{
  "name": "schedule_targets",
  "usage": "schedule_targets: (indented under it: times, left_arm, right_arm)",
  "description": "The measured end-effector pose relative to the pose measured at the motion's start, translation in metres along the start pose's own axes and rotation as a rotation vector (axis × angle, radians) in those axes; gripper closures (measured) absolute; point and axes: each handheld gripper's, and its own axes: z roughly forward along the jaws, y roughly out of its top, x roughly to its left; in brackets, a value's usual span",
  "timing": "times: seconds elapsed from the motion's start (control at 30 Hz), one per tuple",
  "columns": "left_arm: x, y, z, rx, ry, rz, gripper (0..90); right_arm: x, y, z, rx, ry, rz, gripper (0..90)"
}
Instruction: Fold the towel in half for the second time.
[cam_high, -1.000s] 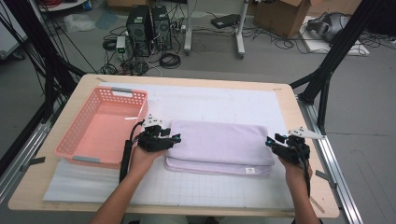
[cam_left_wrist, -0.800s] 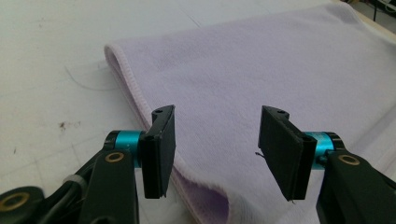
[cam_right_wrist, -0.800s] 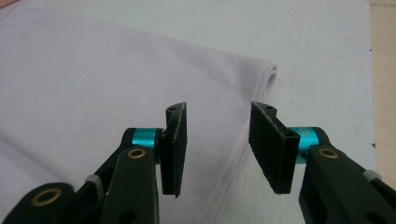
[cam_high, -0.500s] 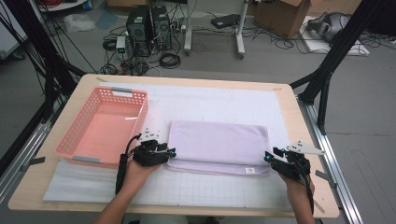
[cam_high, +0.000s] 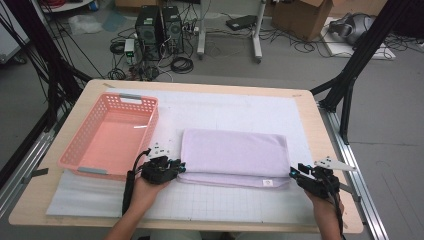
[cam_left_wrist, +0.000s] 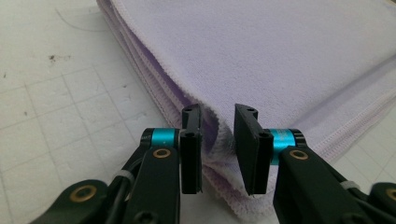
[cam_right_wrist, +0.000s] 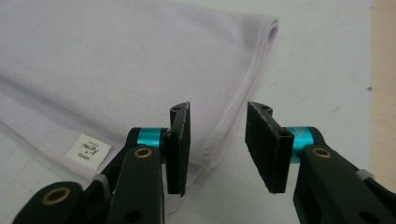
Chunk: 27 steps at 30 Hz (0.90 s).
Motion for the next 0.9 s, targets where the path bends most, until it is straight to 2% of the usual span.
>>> schedule_targets:
  times: [0.1, 0.2, 0.27, 0.37, 0.6, 0.73, 0.83, 0.87, 0.9]
  left_arm:
    - [0.0, 0.0, -0.001, -0.009, -0.009, 0.015, 80.4]
    - [0.001, 0.0, -0.002, -0.016, -0.019, 0.023, 83.4]
    - [0.001, 0.0, -0.004, -0.028, -0.027, 0.018, 84.6]
    - [0.001, 0.0, -0.01, -0.046, -0.041, -0.002, 84.7]
    - [0.001, -0.002, -0.027, -0.065, -0.073, -0.014, 84.7]
    - [0.002, -0.009, -0.035, -0.057, -0.085, -0.021, 84.7]
    - [0.001, -0.015, -0.036, -0.032, -0.087, -0.022, 84.1]
    - [0.0, -0.016, -0.035, -0.025, -0.08, -0.022, 81.2]
    - [0.001, -0.015, -0.034, -0.015, -0.064, -0.023, 73.2]
  right_arm:
    - [0.0, -0.002, 0.008, 0.053, 0.026, 0.003, 60.5]
    - [-0.001, -0.005, 0.012, 0.079, 0.062, 0.016, 81.0]
    - [-0.001, -0.004, 0.009, 0.075, 0.069, 0.006, 84.2]
    - [0.002, -0.001, 0.003, 0.058, 0.066, -0.004, 84.7]
    - [0.008, -0.005, -0.014, 0.045, 0.085, 0.007, 84.7]
    - [0.01, -0.011, -0.023, 0.046, 0.094, 0.015, 84.6]
    - [0.012, -0.017, -0.023, 0.076, 0.098, 0.013, 84.0]
    - [0.013, -0.018, -0.022, 0.089, 0.093, 0.004, 81.7]
    - [0.013, -0.018, -0.021, 0.092, 0.086, 0.003, 75.9]
